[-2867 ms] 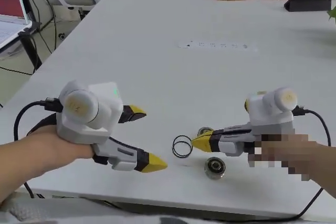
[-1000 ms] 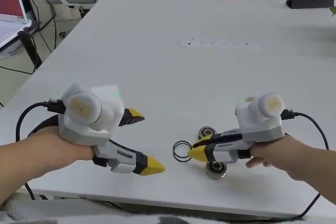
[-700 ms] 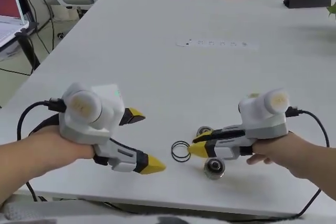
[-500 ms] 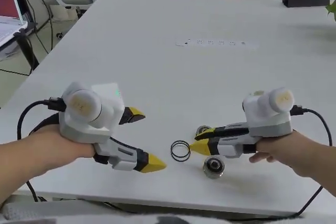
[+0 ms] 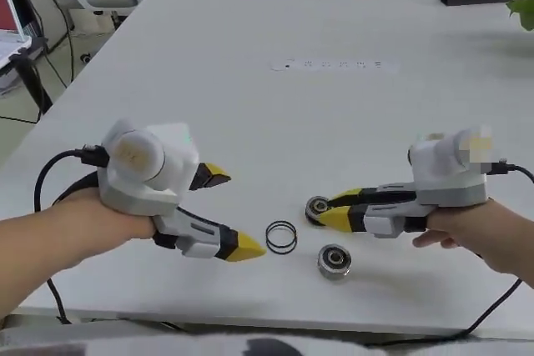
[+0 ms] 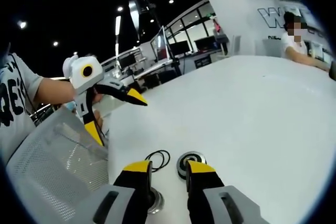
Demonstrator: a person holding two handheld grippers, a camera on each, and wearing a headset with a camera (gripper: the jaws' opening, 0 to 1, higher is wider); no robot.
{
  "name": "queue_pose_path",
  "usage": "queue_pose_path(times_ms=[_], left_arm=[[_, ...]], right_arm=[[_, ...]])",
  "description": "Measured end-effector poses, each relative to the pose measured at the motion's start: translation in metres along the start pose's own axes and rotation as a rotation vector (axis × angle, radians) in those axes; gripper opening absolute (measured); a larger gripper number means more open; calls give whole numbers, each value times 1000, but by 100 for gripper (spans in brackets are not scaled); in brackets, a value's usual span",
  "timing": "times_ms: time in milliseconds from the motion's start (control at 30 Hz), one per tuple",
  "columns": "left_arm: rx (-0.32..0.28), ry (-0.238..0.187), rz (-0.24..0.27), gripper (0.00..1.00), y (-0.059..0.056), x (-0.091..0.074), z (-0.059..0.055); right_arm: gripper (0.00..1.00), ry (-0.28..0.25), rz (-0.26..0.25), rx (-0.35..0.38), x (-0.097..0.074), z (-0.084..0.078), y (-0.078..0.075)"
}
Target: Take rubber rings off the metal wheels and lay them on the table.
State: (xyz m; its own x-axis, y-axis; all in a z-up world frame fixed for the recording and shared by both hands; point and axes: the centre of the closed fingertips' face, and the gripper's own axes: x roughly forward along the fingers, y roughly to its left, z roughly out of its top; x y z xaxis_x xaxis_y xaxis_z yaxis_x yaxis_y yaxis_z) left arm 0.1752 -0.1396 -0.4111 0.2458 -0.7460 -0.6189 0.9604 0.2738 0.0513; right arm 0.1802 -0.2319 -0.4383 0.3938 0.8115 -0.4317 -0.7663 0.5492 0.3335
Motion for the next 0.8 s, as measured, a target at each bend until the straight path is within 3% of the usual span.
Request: queue_pose_path(times_ms=[800], left_arm=[[19, 14, -41, 65, 4, 35, 10]], right_arm=[[28, -1, -61, -21, -11, -7, -11]])
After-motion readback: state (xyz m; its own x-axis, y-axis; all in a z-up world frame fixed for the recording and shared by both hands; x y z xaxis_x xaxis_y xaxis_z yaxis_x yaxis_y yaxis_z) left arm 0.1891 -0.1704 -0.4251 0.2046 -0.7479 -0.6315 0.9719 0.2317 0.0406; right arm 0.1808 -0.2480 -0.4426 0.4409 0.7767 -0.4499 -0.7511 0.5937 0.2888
